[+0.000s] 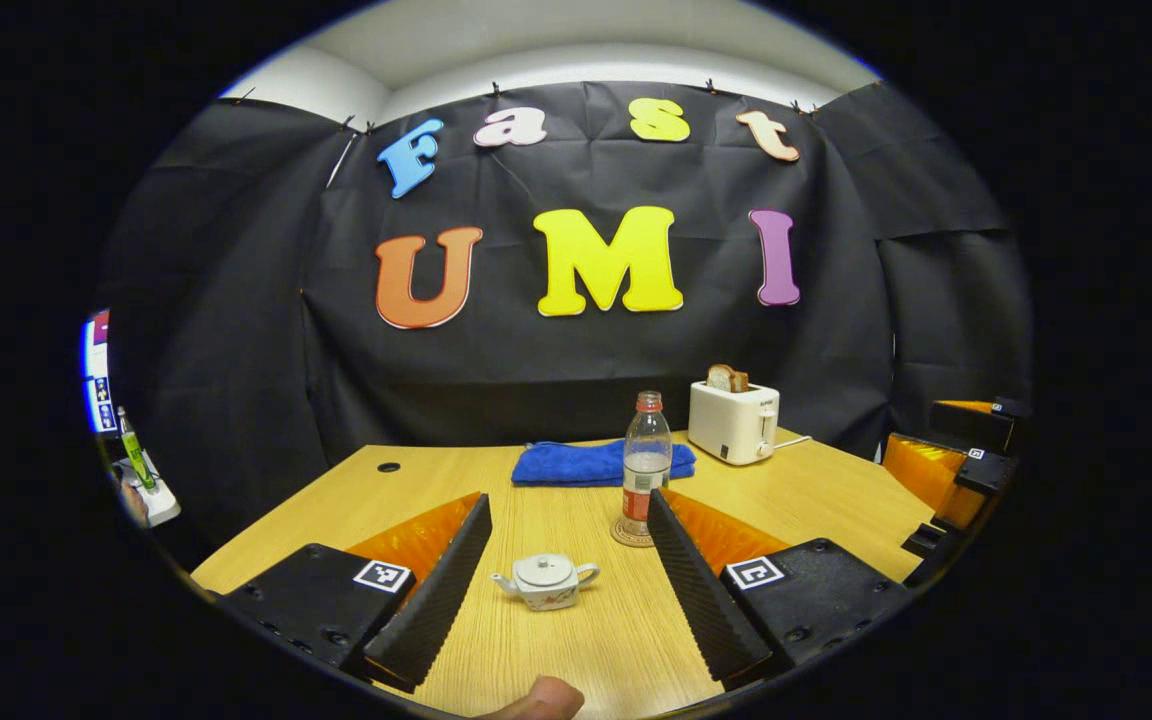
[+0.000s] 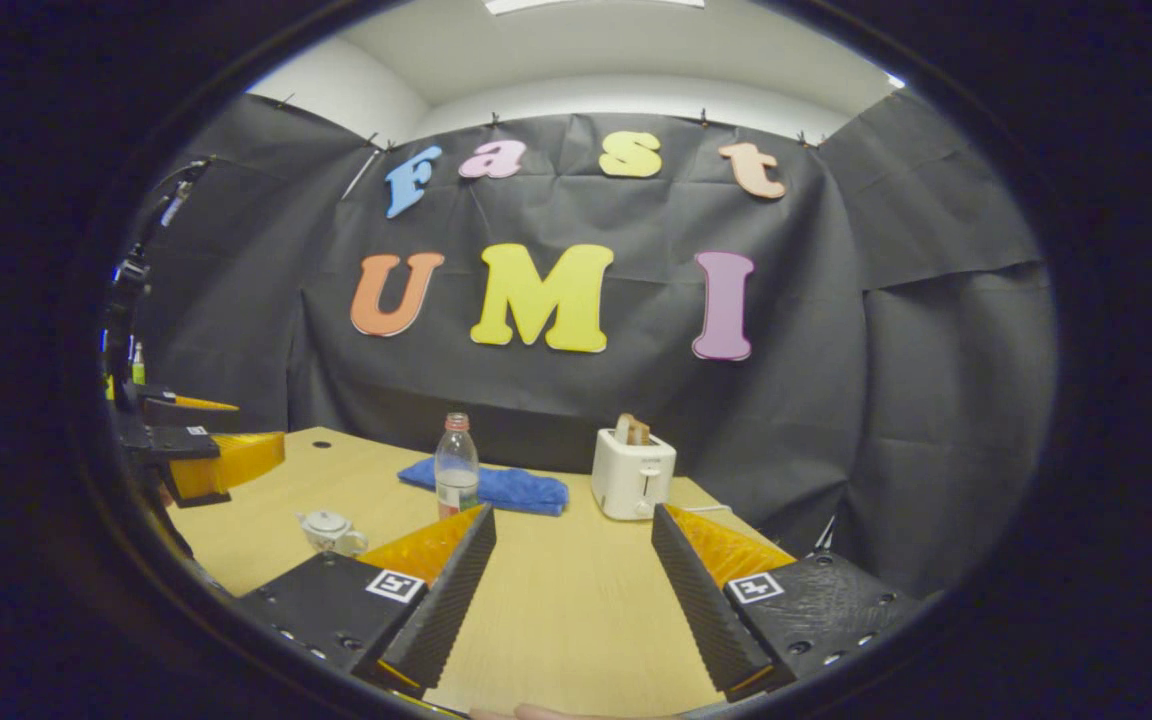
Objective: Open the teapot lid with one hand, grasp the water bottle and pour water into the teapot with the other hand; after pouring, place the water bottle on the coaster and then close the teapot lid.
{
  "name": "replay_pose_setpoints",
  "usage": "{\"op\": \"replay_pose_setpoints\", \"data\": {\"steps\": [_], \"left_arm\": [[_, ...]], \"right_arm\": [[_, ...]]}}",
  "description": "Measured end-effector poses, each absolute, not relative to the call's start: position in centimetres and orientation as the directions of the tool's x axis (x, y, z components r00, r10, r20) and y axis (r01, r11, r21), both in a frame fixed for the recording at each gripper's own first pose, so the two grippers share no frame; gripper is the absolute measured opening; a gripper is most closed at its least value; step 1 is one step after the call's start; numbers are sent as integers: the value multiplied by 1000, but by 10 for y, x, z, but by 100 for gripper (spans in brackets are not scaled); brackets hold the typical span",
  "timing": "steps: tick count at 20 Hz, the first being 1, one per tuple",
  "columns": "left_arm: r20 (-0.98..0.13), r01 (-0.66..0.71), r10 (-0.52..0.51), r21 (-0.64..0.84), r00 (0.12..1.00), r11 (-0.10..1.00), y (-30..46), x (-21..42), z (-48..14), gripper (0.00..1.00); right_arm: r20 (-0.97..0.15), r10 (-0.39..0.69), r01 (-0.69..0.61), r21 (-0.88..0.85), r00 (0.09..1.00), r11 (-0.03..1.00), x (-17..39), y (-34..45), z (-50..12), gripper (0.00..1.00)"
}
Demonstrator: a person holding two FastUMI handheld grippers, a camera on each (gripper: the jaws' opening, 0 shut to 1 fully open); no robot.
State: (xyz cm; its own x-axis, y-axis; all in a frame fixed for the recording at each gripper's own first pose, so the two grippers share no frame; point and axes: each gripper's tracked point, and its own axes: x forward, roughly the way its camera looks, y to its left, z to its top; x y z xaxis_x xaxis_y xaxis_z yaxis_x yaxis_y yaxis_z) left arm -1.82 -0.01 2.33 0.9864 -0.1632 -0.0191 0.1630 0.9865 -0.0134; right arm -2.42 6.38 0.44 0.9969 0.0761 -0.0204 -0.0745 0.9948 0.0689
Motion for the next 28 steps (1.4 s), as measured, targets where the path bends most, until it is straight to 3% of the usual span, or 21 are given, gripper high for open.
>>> {"op": "replay_pose_setpoints", "data": {"steps": [7, 28], "left_arm": [[12, 202, -202, -36, 979, 979, -13, -54, 33, 98], [-26, 153, -153, -5, 988, 988, -17, -38, 12, 98]], "right_arm": [[-14, 75, -74, 66, 997, 995, -39, 52, 13, 95], [-26, 118, -119, -40, 993, 992, -34, 72, 0, 94]]}}
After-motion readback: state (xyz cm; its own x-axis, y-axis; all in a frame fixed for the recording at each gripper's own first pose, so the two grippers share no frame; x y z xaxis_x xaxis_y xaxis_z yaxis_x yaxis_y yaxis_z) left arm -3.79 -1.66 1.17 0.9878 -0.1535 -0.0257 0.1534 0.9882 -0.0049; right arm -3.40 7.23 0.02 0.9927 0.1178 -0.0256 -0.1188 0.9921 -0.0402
